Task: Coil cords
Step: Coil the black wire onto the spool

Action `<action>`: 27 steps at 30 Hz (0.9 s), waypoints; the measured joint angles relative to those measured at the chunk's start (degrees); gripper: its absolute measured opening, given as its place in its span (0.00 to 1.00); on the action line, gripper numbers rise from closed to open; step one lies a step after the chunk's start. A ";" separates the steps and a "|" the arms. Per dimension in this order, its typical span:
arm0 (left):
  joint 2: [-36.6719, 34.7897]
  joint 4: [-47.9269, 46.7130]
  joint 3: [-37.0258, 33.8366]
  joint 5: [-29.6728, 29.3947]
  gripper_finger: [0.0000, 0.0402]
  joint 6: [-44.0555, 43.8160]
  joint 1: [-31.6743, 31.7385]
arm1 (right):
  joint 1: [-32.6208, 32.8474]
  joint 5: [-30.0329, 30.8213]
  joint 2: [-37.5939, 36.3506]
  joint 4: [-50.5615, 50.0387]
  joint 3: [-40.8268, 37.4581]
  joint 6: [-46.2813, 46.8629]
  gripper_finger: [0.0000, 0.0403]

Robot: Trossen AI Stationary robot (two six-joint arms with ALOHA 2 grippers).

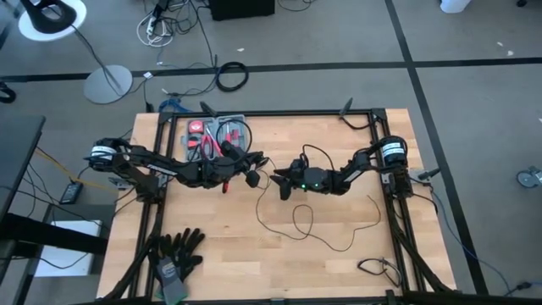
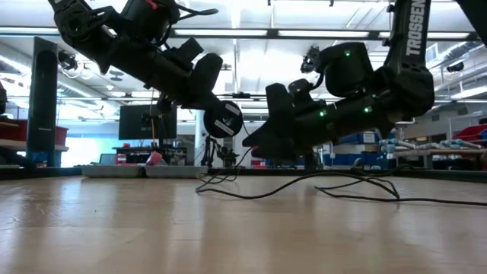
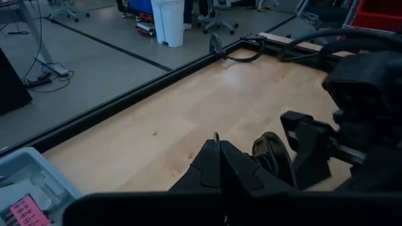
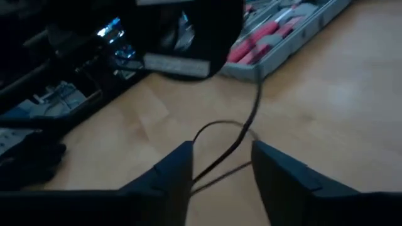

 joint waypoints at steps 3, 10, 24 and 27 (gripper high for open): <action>0.00 0.03 0.00 0.01 0.00 0.00 0.00 | 1.06 0.40 0.00 -0.44 -0.23 -0.41 0.30; 0.00 0.59 0.00 0.10 0.00 0.26 0.00 | 2.96 6.20 0.00 0.31 -0.86 -1.92 0.08; 0.00 3.89 0.00 2.38 0.00 -1.47 0.00 | 3.37 2.10 -0.07 -38.38 17.27 -7.18 0.00; 0.00 4.21 0.00 3.16 0.00 -1.76 0.00 | 3.41 -0.07 -0.04 -41.27 20.47 -11.86 0.00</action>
